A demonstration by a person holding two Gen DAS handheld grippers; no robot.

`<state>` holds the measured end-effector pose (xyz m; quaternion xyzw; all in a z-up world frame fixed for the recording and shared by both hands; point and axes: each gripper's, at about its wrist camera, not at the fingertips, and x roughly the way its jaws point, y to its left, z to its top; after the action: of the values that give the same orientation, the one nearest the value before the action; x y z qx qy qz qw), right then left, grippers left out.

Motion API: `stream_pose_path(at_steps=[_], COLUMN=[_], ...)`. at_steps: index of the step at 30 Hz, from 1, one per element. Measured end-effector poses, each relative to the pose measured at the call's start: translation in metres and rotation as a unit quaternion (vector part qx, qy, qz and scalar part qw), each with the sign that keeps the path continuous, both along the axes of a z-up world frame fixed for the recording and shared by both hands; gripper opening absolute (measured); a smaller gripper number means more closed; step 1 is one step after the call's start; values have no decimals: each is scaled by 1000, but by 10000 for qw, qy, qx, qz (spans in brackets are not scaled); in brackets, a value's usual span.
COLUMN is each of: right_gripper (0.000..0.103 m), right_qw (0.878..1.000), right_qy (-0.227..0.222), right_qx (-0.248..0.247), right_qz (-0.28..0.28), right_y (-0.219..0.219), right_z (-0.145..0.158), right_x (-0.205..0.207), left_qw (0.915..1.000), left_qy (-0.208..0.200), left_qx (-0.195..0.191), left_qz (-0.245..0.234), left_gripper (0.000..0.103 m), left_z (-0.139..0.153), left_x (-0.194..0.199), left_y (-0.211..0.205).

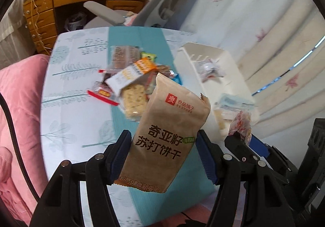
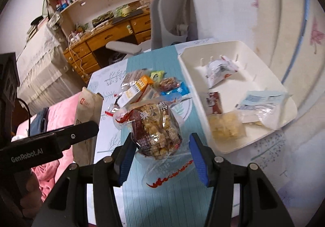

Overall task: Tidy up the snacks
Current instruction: 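Carry the brown cracker bag with left tool while right tool carries the nut bag to the tray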

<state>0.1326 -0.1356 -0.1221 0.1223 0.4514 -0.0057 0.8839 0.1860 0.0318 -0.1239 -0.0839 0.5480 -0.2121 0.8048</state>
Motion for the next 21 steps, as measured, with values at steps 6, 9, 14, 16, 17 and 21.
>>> stream_pose_path(at_steps=[6, 9, 14, 16, 17, 21], right_gripper=[53, 53, 54, 54, 54, 54], right_qw=[9999, 9999, 9998, 9996, 9995, 9987], right_qy=[-111, -128, -80, -18, 2, 138], right_qx=[33, 52, 70, 102, 104, 68], right_qz=[-61, -34, 154, 264, 312, 483], right_y=[-43, -67, -102, -117, -124, -150], right_z=[14, 17, 20, 20, 19, 16], right_x=[-2, 1, 9, 15, 18, 31], left_qw=[9998, 9995, 9990, 9987, 9985, 9979], left_qy=[11, 71, 150, 169, 181, 204], left_qx=[-186, -260, -304, -331, -331, -330], left_qz=[24, 140, 301, 357, 399, 521], left_gripper=[64, 64, 64, 64, 64, 64], left_z=[13, 17, 19, 20, 20, 20], left_x=[1, 2, 5, 5, 5, 8], left_y=[-32, -53, -89, -101, -109, -140])
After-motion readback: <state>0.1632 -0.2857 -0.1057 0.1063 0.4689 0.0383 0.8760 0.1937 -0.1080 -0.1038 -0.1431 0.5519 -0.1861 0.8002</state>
